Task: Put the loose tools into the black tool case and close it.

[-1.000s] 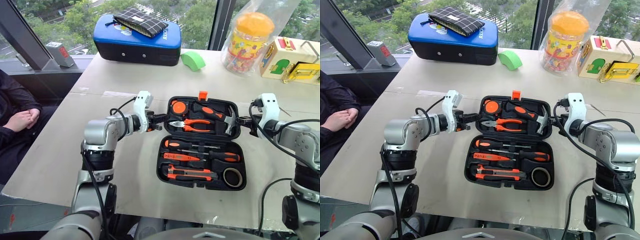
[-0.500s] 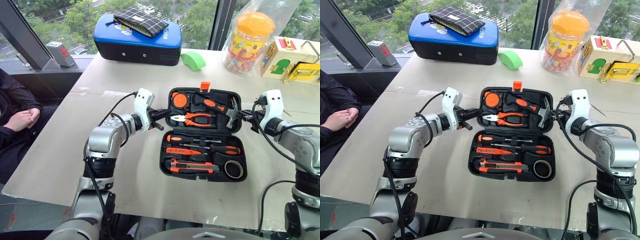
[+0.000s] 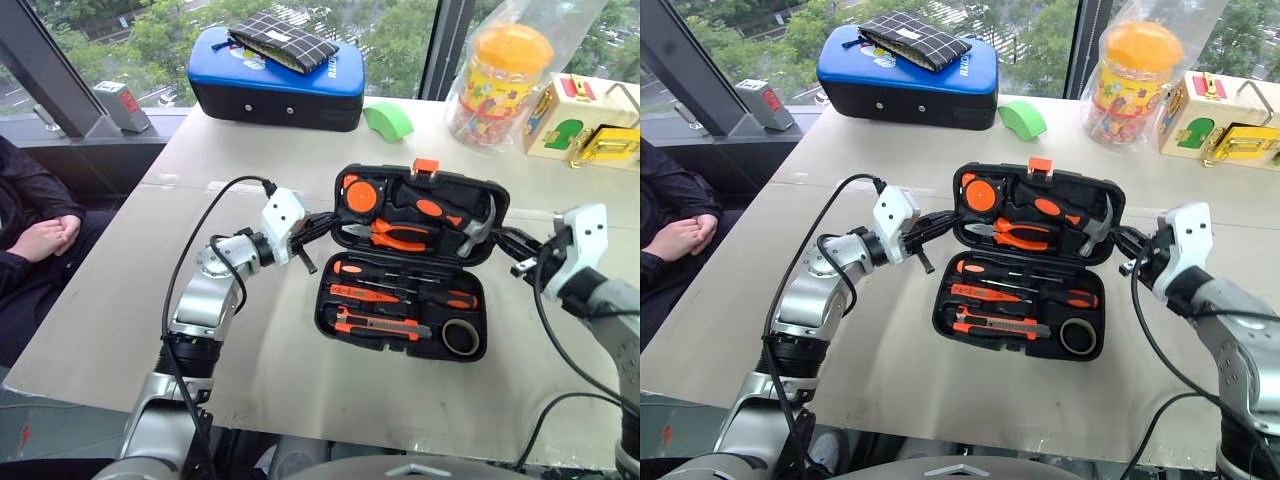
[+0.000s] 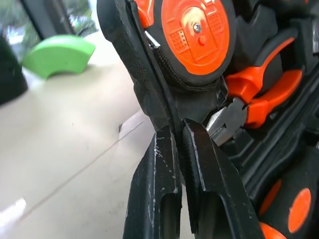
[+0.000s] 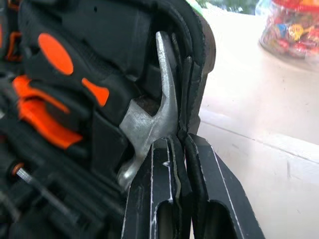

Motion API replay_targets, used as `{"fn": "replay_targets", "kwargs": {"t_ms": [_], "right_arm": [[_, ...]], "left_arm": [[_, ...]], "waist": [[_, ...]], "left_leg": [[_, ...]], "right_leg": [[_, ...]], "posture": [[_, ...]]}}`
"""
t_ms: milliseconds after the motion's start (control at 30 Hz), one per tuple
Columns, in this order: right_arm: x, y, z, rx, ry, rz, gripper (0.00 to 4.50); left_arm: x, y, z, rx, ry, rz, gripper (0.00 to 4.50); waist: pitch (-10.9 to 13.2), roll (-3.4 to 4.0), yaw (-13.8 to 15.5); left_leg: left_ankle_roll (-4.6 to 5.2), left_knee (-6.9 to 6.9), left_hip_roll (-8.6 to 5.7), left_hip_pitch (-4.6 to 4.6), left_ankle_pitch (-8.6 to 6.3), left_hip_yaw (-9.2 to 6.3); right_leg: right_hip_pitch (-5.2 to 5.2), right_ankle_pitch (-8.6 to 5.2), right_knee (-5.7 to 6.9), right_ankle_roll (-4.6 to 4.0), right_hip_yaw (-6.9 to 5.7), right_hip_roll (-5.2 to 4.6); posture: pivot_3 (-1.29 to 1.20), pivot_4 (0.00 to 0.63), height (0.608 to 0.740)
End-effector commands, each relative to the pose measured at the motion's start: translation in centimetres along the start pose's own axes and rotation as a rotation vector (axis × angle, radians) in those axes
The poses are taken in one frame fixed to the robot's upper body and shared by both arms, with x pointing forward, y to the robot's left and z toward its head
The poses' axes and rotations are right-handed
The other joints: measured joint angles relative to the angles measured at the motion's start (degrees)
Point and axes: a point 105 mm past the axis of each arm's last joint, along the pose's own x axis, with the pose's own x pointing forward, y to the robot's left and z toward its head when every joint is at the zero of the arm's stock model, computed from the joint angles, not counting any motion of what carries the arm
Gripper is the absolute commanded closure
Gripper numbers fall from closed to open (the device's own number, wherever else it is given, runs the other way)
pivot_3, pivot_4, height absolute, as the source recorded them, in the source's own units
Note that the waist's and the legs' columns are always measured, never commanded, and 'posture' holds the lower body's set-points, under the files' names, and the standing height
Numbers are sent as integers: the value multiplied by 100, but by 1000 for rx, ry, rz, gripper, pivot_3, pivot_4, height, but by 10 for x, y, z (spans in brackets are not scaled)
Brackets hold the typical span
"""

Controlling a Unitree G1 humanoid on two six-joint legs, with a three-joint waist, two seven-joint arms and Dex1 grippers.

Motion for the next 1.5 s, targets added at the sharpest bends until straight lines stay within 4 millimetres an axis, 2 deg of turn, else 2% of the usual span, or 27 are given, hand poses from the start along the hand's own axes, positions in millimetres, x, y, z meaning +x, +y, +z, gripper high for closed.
{"fn": "replay_targets", "kwargs": {"t_ms": [33,200,233,267,333,400,433,467,500,533,567,633,700,733,800,833,867,933,1033,1167,1233,1333,1400,1500], "right_arm": [[-18,32,16,-61,-83,146,4443],[-47,57,-2,-87,10,238,4443],[-55,61,-16,-166,106,257,4443],[-67,61,-34,-250,224,260,4484],[-95,59,-63,-383,424,310,3897],[-118,50,-74,-413,504,291,3182],[-131,51,-80,-396,552,313,2439],[-138,50,-81,-409,570,324,2152],[-141,51,-80,-399,570,322,2058],[-142,53,-77,-365,554,326,2058],[-141,58,-74,-324,536,340,2058],[-133,67,-68,-312,484,393,2058],[-125,83,-61,-258,426,463,2603],[-122,95,-59,-224,412,524,2885],[-117,115,-59,-187,403,627,3792],[-116,121,-59,-176,406,658,4309],[-114,127,-59,-164,407,688,4500],[-110,140,-62,-148,427,763,4500],[-89,137,-74,-183,450,720,4500],[-48,121,-77,-175,409,543,4500],[-26,105,-76,-176,383,426,4500],[12,72,-61,-107,310,203,4500],[32,59,-52,-92,285,133,4500],[60,39,-46,-117,284,50,4500]], "left_arm": [[-9,-9,10,72,-34,-103,4500],[-34,-7,0,90,31,-157,4500],[-42,-5,-4,48,61,-165,4500],[-58,-4,-9,-65,110,-215,4175],[-91,-10,-14,-247,217,-337,3541],[-122,-4,-22,-331,348,-383,2635],[-134,-1,-20,-365,394,-408,1917],[-141,4,-17,-390,416,-419,1618],[-144,7,-13,-405,425,-432,961],[-145,9,-9,-405,424,-444,682],[-143,11,-5,-402,411,-457,173],[-136,8,5,-389,382,-509,44],[-130,0,14,-386,348,-561,0],[-128,-7,17,-381,342,-596,628],[-125,-20,23,-360,330,-661,1353],[-124,-24,24,-349,327,-678,1857],[-122,-28,26,-333,322,-697,2340],[-113,-37,33,-299,291,-736,3210],[-106,-51,43,-265,261,-797,4460],[-103,-64,49,-230,250,-842,4460],[-102,-67,50,-220,247,-839,4460],[-96,-67,50,-218,236,-800,4460],[-90,-66,49,-222,224,-768,4460],[-79,-62,47,-205,205,-711,4460]], "waist": [[-2,-1,-7],[-9,-2,-29],[-12,-4,-25],[-14,-4,-29],[-21,-13,-51],[-15,-26,-70],[-12,-24,-64],[-7,-19,-37],[0,-17,-20],[12,-21,5],[14,-18,28],[15,-21,56],[16,-33,56],[15,-38,46],[11,-50,33],[8,-55,28],[11,-50,30],[17,-40,32],[18,-50,28],[25,-52,2],[28,-60,-24],[36,-61,-56],[50,-38,-28],[50,-47,-12]], "left_leg": [[0,0,0,6,0,0],[0,-1,6,23,0,0],[0,0,6,28,0,1],[0,-1,8,30,0,-1],[1,-4,9,35,-1,2],[0,-17,19,42,-1,1],[0,-17,22,48,-1,1],[0,-17,22,54,-1,4],[-1,-13,16,61,-1,10],[-1,-14,14,71,-1,18],[-1,-12,13,86,-1,18],[-1,-4,13,102,-1,16],[0,3,13,101,-1,16],[0,6,13,98,-1,15],[0,3,14,95,-2,6],[0,0,15,93,-2,1],[0,0,15,92,-2,-6],[0,-8,15,89,-2,-11],[0,-7,14,87,-2,-16],[0,1,7,90,-2,-13],[0,1,7,95,-2,-15],[0,9,6,103,-1,-11],[-1,15,3,108,1,-11],[0,14,-1,104,1,-24]], "right_leg": [[4,0,0,0,0,1],[11,-1,3,-1,4,7],[16,-1,3,-1,6,8],[17,-1,4,-1,4,10],[18,-3,4,-1,7,13],[15,-9,-3,-6,2,34],[15,-16,-1,-17,-2,45],[17,-16,-2,-17,-3,55],[18,-17,4,-16,-1,52],[29,-17,3,-16,3,44],[47,-20,-1,-15,0,38],[73,-23,-5,-15,-2,8],[76,-20,-5,-18,3,4],[80,-19,-5,-18,7,4],[80,-17,-4,-18,10,2],[80,-17,-5,-18,5,3],[80,-18,-5,-19,1,4],[80,-20,-12,-19,-3,6],[81,-20,-15,-19,-6,9],[84,-20,-11,-18,0,8],[87,-20,-8,-18,1,10],[86,-18,-1,-18,17,17],[86,-16,5,-19,29,21],[81,-15,7,-19,17,30]], "posture": [[0,150,740],[0,150,740],[0,150,740],[0,150,740],[0,150,740],[0,150,740],[0,150,740],[0,150,740],[0,150,740],[0,150,740],[0,150,740],[0,150,740],[0,150,740],[0,150,740],[0,150,740],[0,150,740],[0,150,740],[0,150,740],[0,150,740],[0,150,740],[0,150,740],[0,150,740],[0,150,740],[0,150,740]]}}
